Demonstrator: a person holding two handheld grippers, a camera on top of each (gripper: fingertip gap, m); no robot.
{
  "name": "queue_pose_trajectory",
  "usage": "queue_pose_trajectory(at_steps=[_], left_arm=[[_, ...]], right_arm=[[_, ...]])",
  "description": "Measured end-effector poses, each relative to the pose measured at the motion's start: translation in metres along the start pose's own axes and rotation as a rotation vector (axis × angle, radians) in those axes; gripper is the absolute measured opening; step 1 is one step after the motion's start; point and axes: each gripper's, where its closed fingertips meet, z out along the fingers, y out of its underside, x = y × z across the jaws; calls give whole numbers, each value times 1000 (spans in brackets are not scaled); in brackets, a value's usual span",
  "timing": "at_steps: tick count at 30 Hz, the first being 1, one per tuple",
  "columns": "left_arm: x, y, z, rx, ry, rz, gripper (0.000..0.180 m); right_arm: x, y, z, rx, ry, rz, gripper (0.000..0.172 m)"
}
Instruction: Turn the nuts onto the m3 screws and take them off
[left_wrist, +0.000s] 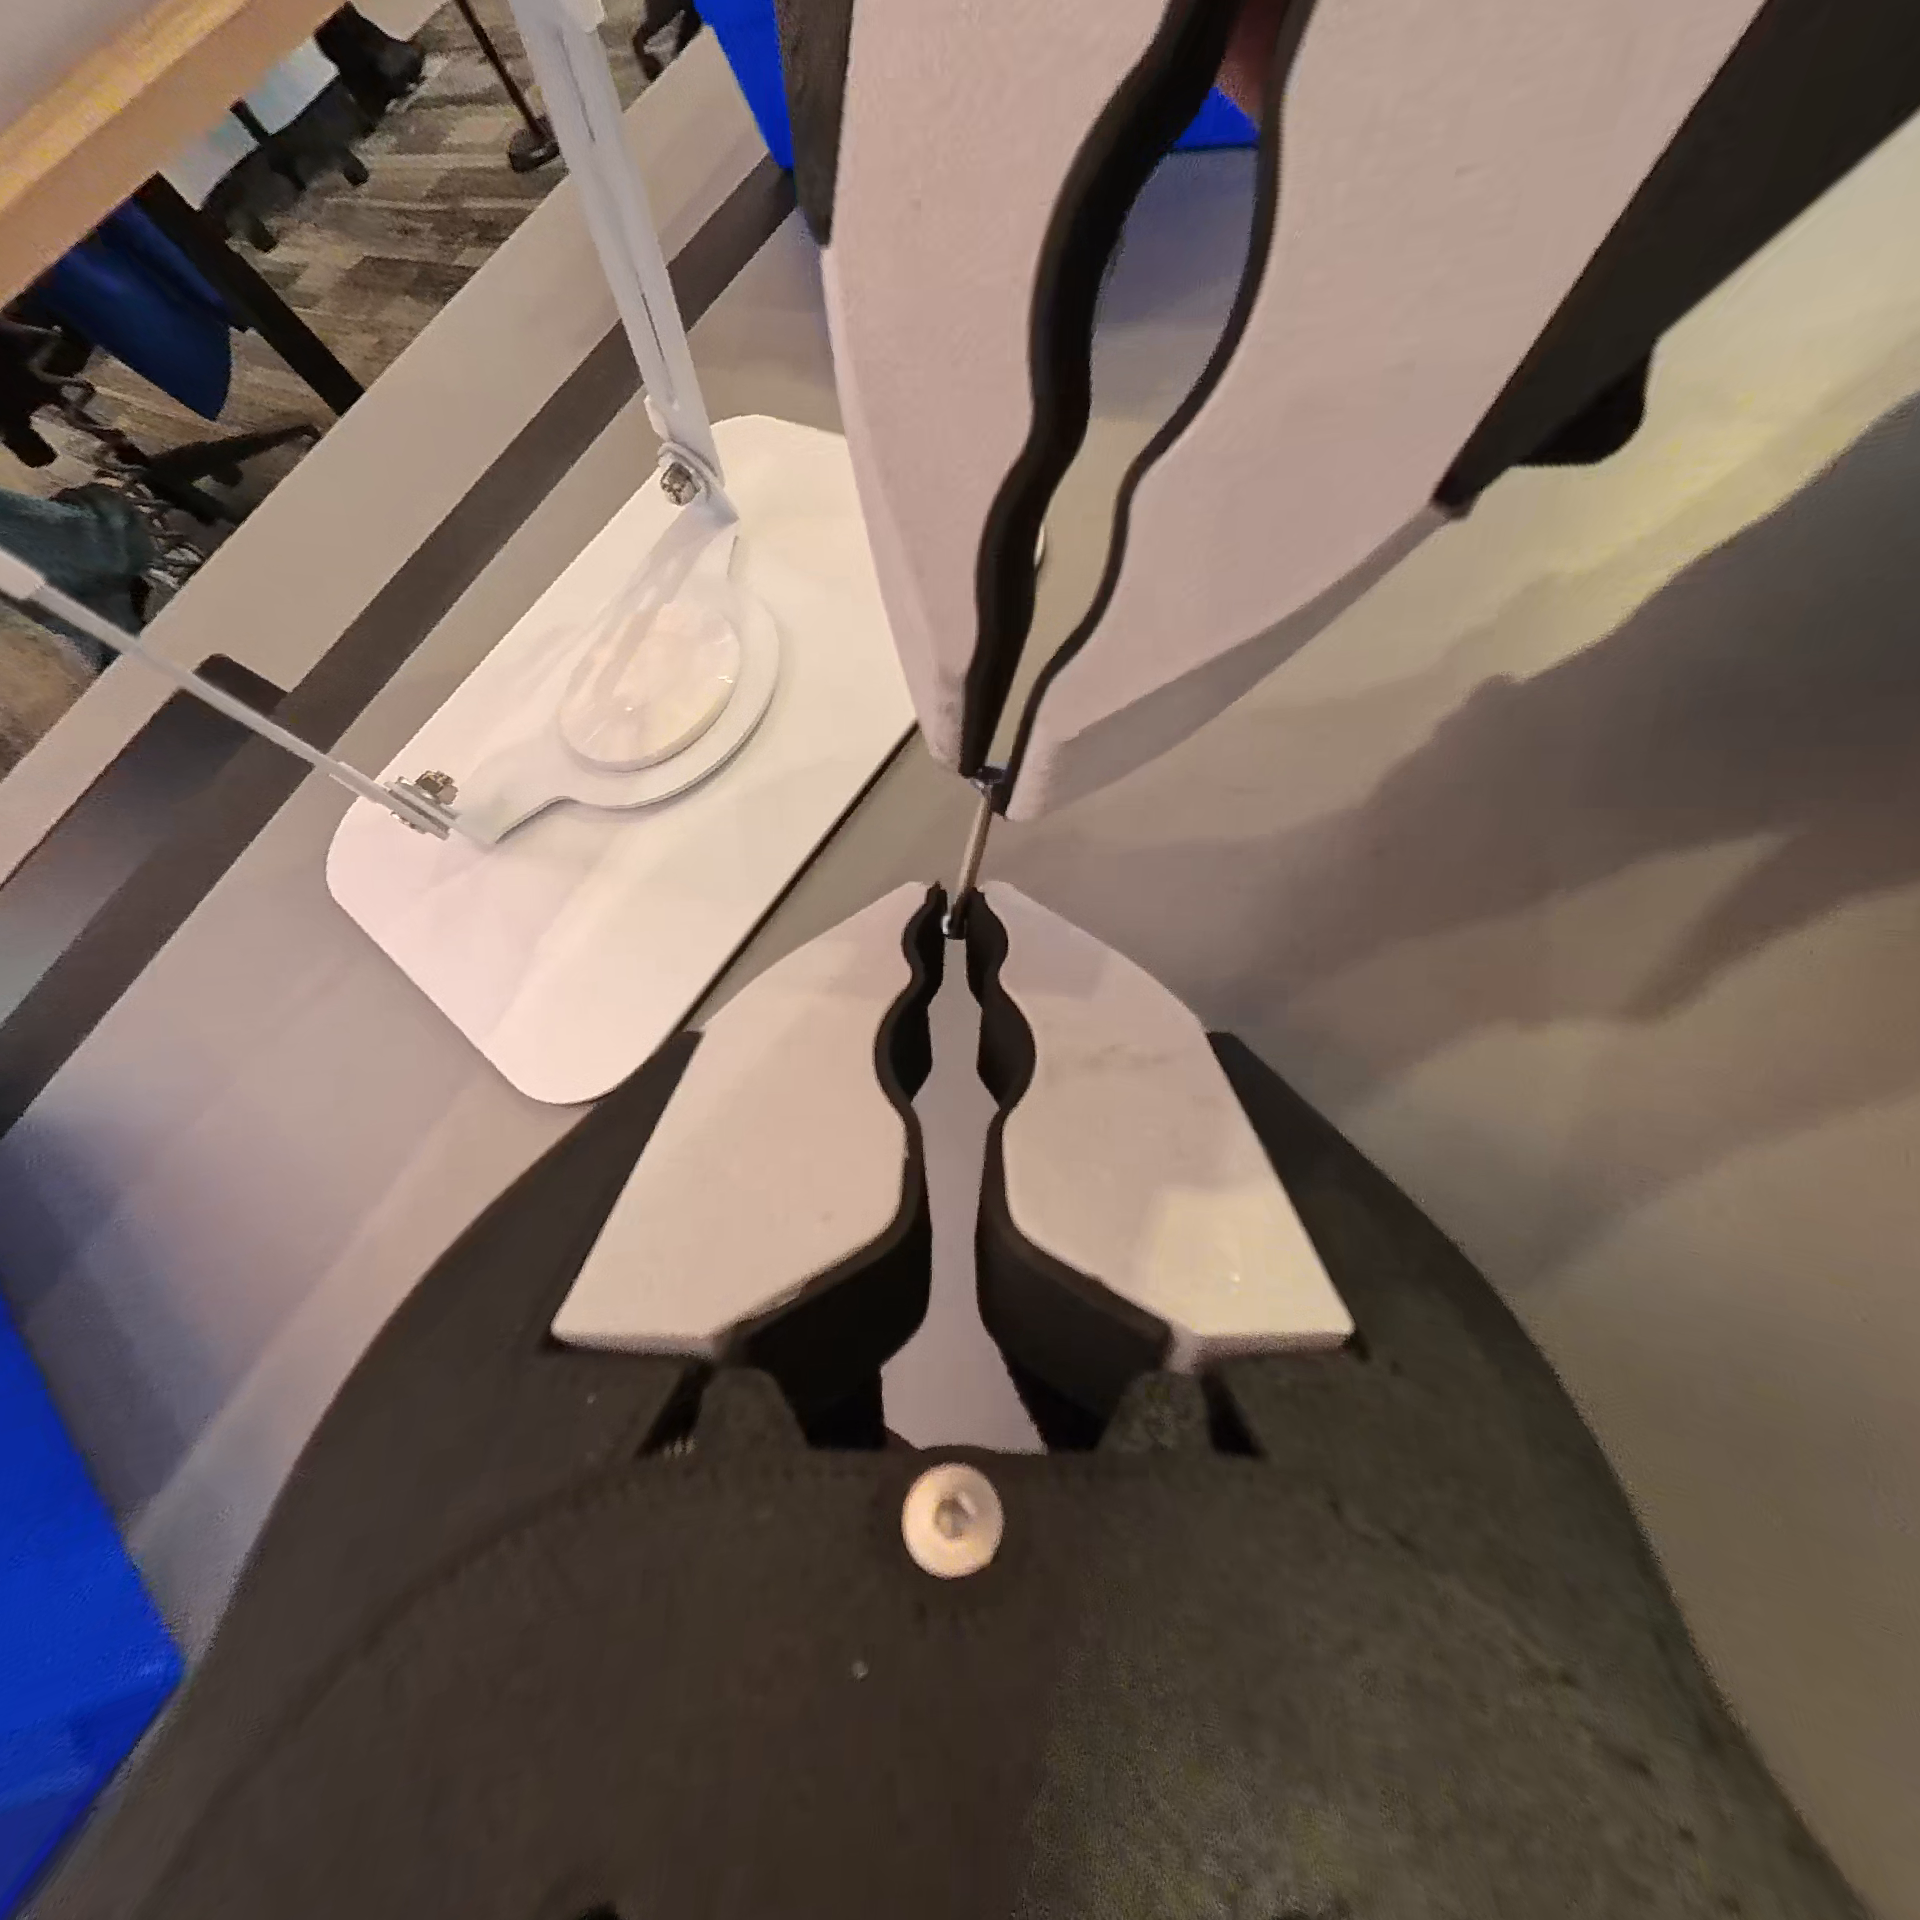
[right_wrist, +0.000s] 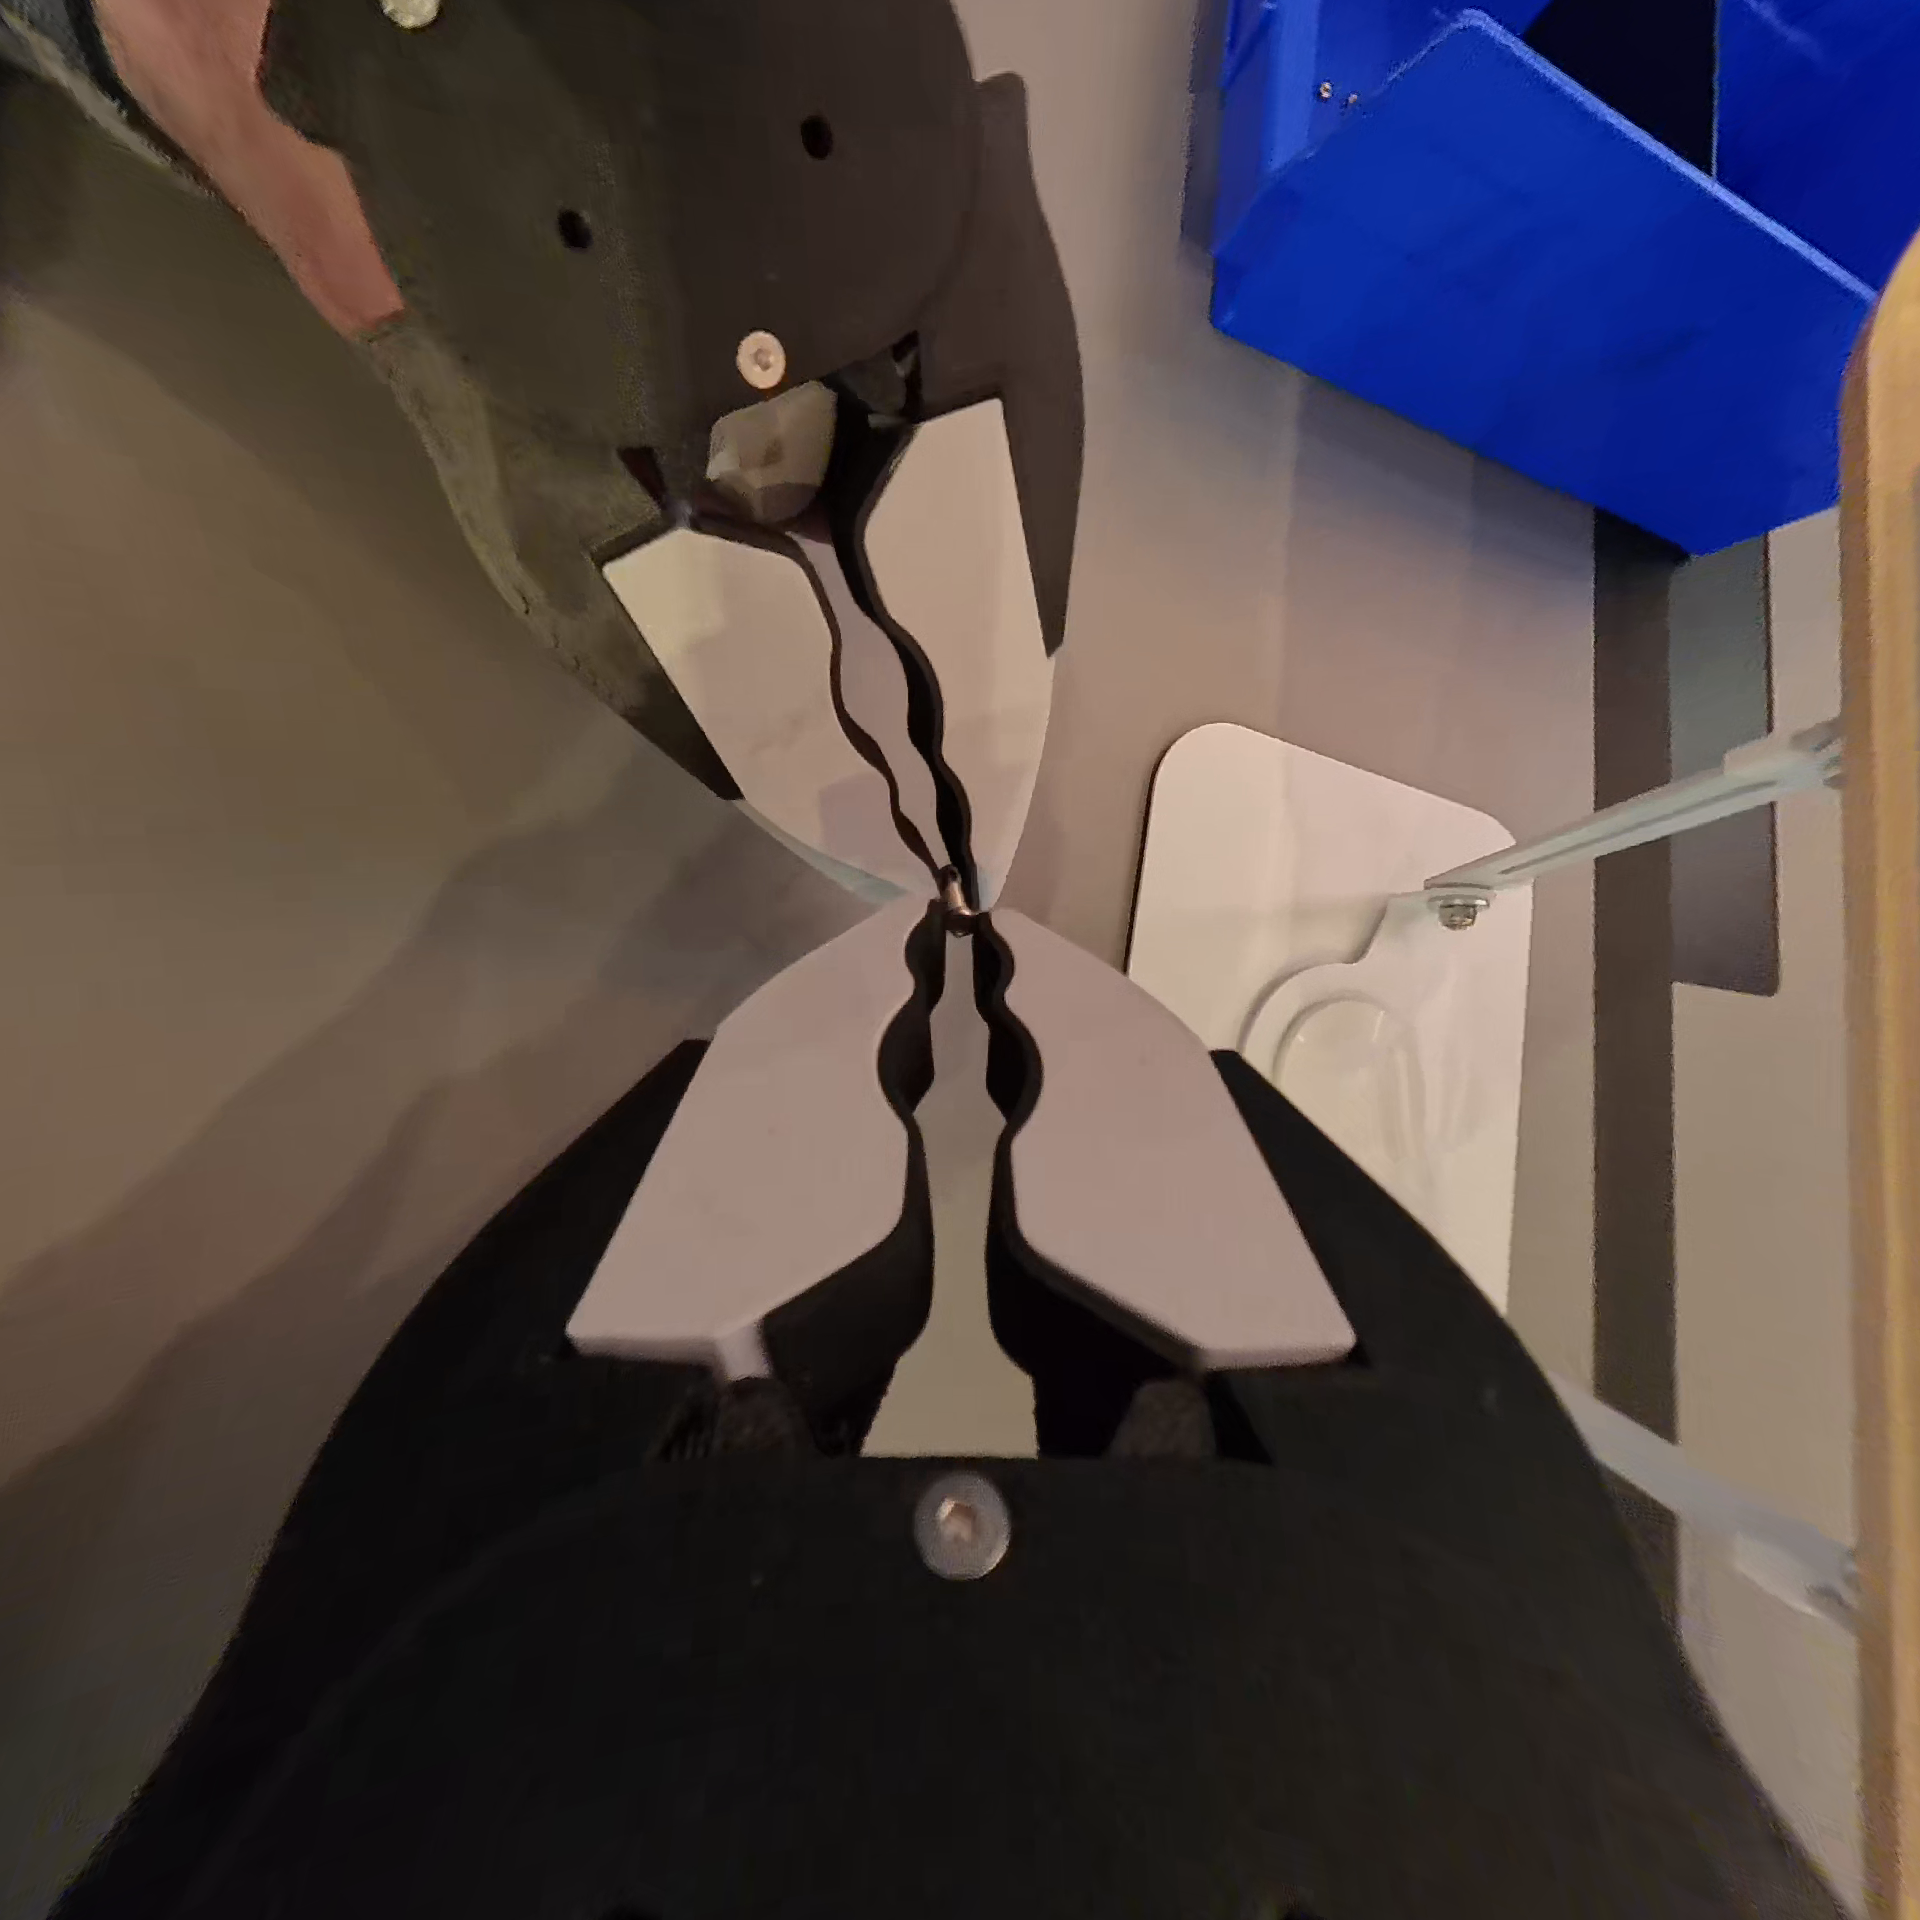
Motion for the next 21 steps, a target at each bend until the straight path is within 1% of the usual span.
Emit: queue_pose_trajectory(at_steps=[5,9,14,17,21], left_arm=[[-6,5,2,-47,-79,57,3],[-10,6,2,-64,-119,91,3],[-13,10,3,-92,-161,133,3],[-12,9,3,-91,-156,129,3],[-12,8,3,-85,-152,124,3]], right_arm=[[1,1,5,55,-5,162,5],[3,-1,6,134,-28,334,5],[3,1,9,181,-25,507,5],[3,1,9,199,-5,533,5],[3,0,7,192,25,486,5]])
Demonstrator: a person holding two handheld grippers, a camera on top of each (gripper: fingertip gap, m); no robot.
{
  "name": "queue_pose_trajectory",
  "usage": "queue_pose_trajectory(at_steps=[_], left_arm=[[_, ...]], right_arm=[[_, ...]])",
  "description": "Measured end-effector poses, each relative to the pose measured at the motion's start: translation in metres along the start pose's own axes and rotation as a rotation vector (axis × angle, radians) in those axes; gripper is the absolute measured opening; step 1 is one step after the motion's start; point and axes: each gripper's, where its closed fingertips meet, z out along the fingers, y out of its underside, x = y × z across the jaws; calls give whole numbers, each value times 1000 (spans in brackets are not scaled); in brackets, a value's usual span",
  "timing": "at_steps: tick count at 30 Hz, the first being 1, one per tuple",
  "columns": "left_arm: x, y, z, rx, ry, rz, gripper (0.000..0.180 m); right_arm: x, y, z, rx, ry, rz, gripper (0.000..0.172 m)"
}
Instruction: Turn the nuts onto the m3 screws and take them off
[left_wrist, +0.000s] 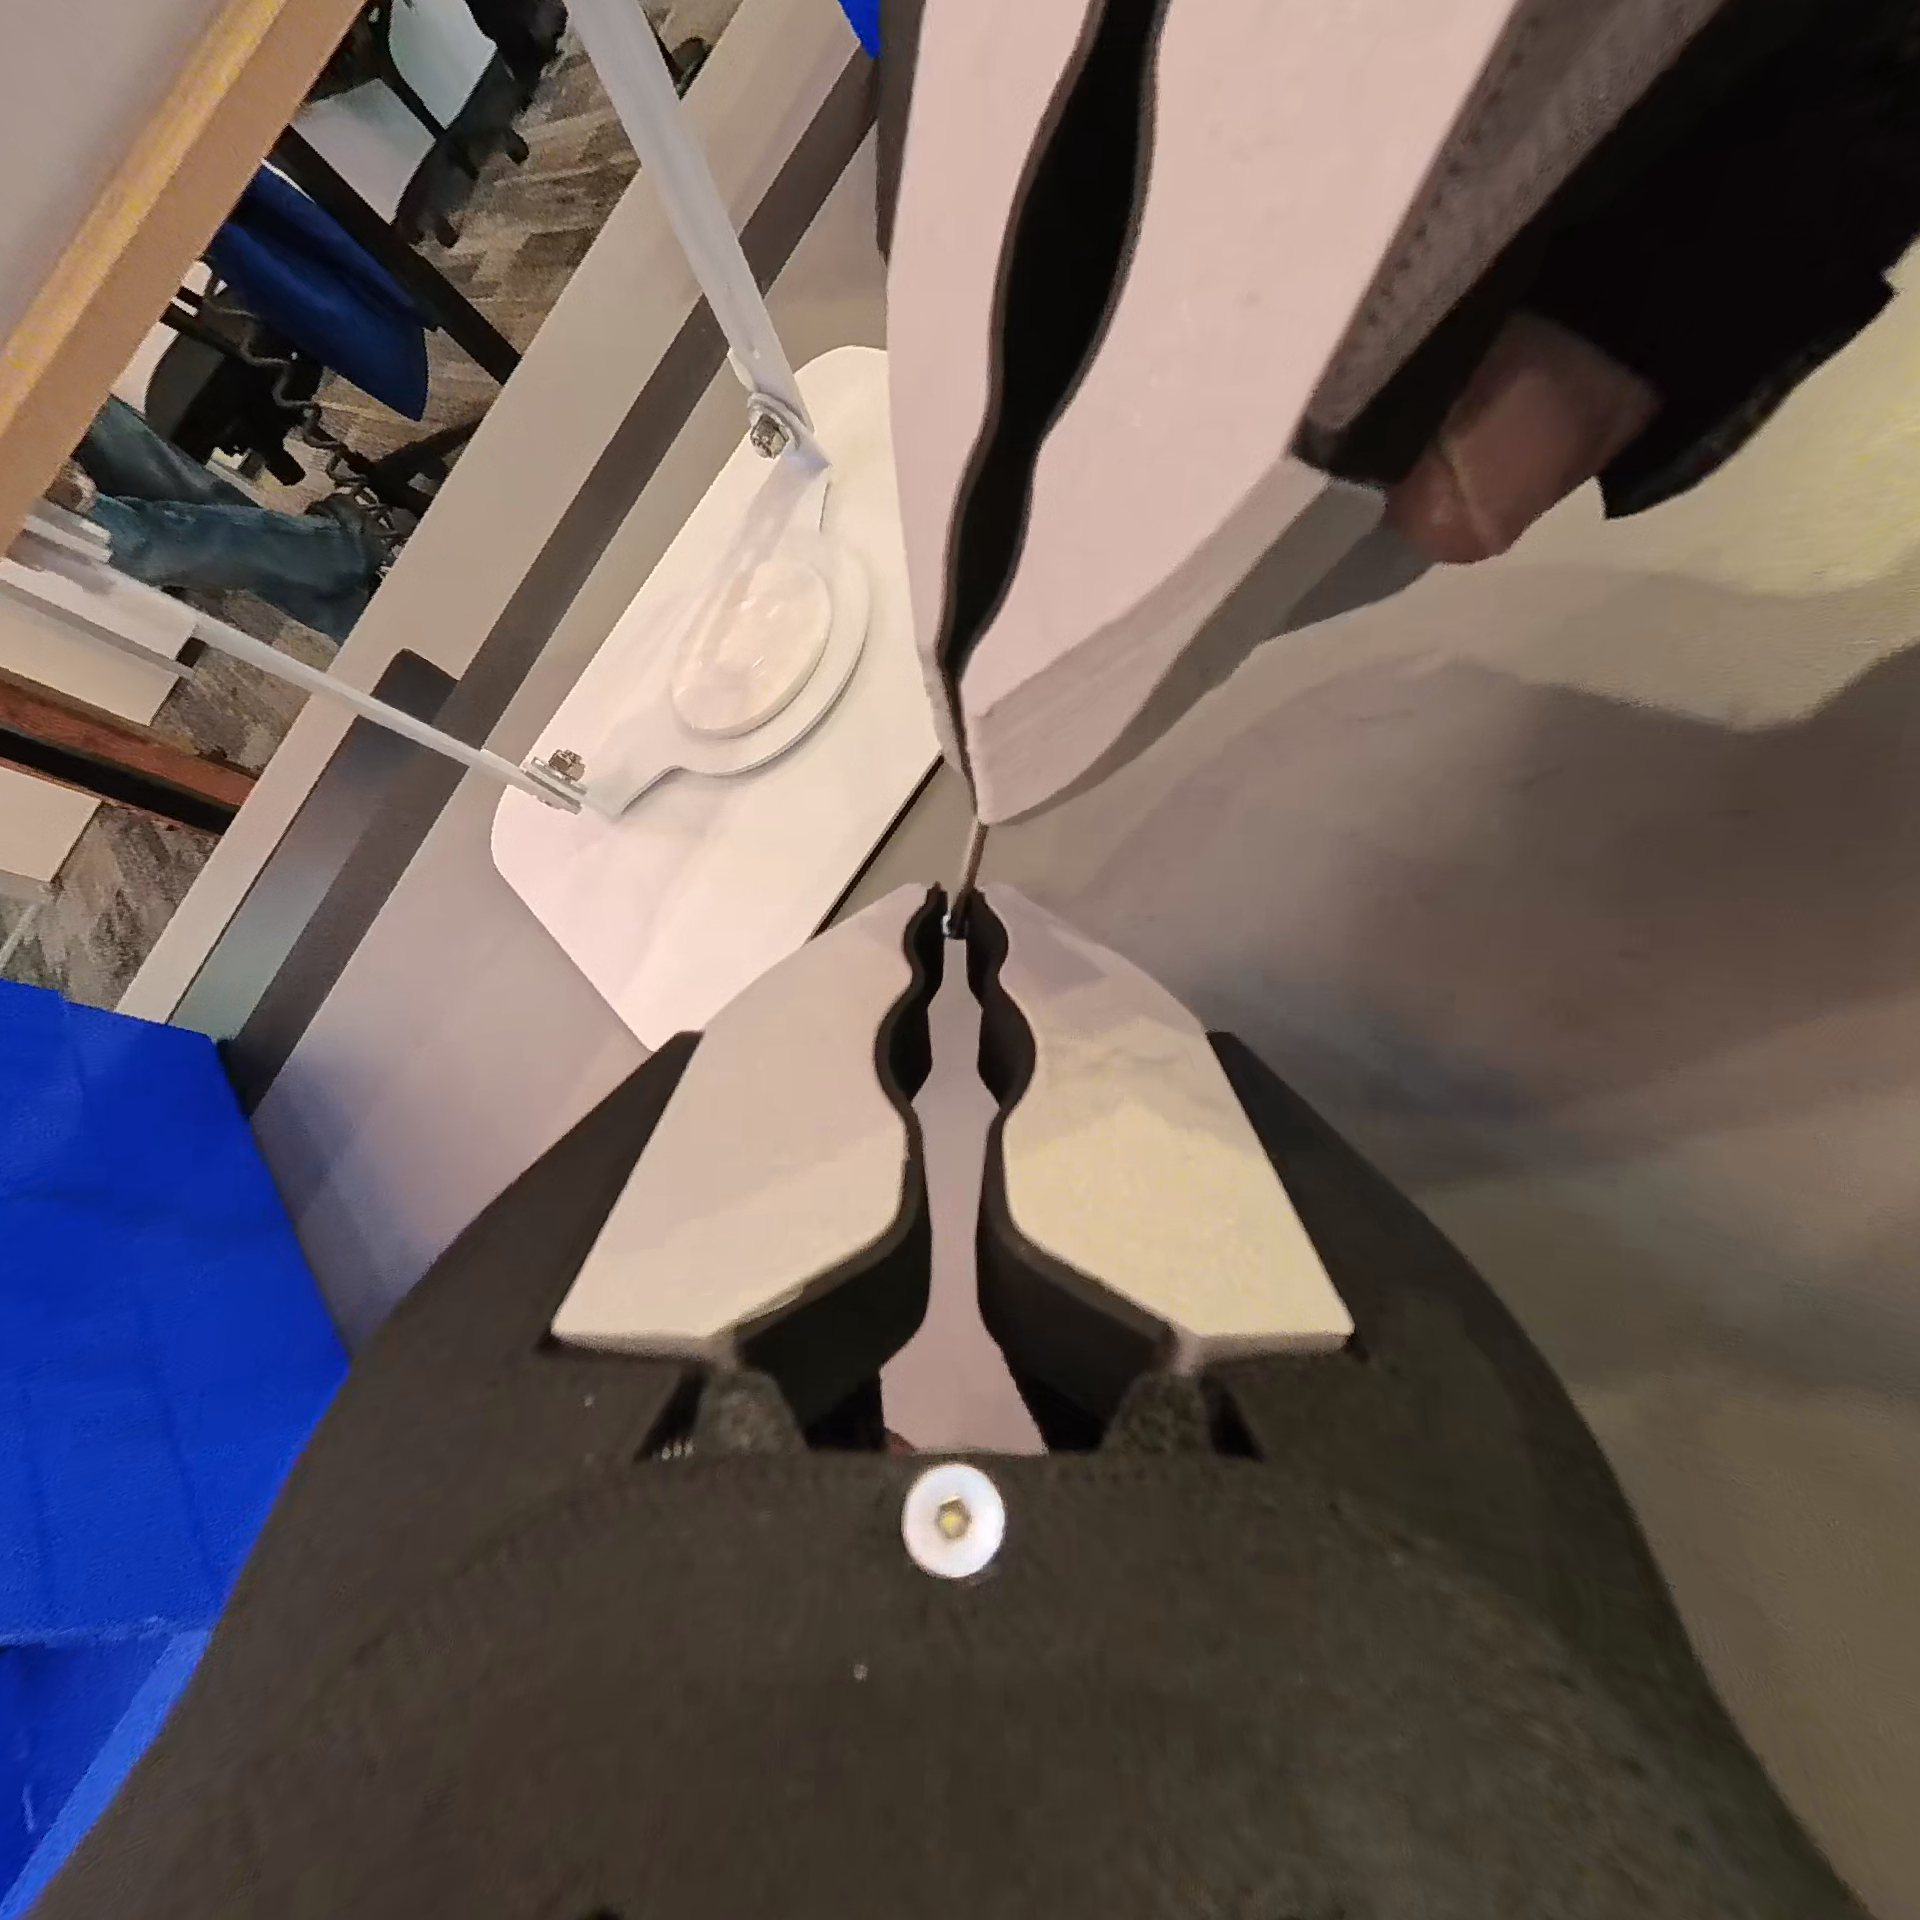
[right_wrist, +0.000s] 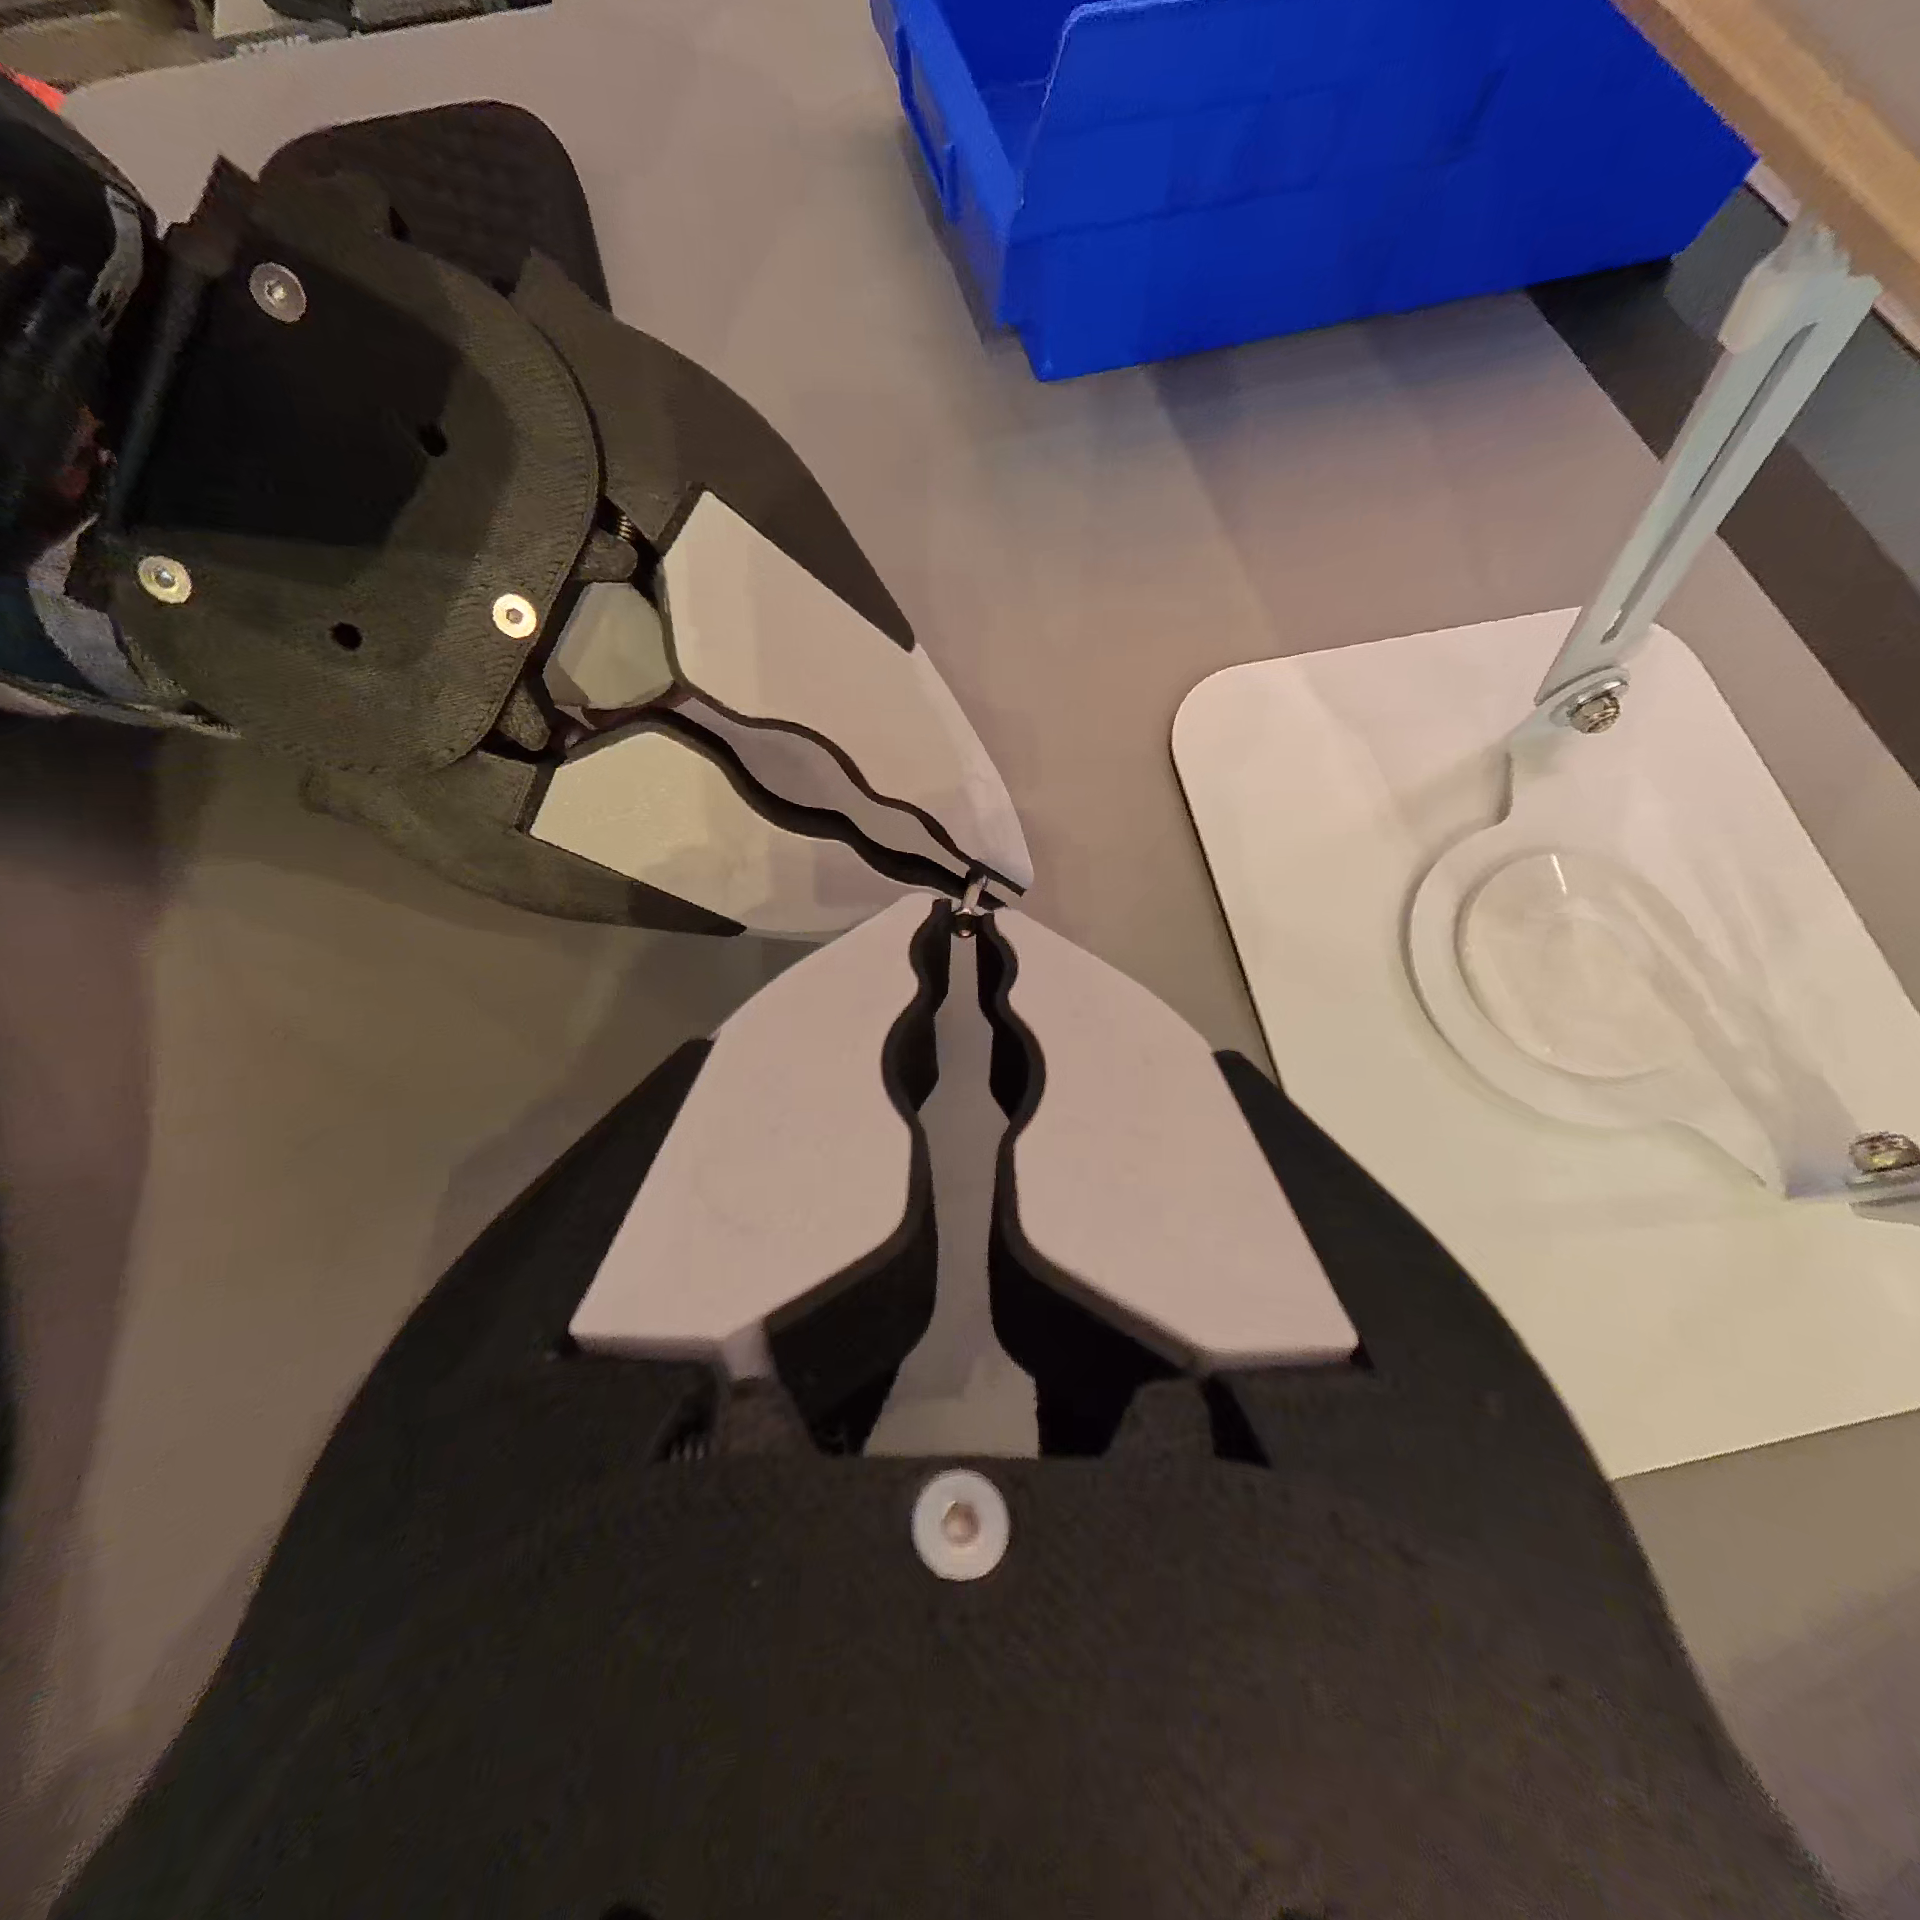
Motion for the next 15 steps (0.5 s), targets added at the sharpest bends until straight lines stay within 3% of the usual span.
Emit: queue_pose_trajectory(at_steps=[15], left_arm=[[9,-10,-3,104,193,-174,4]], right_arm=[[-3,-8,-9,-18,53,-267,5]])
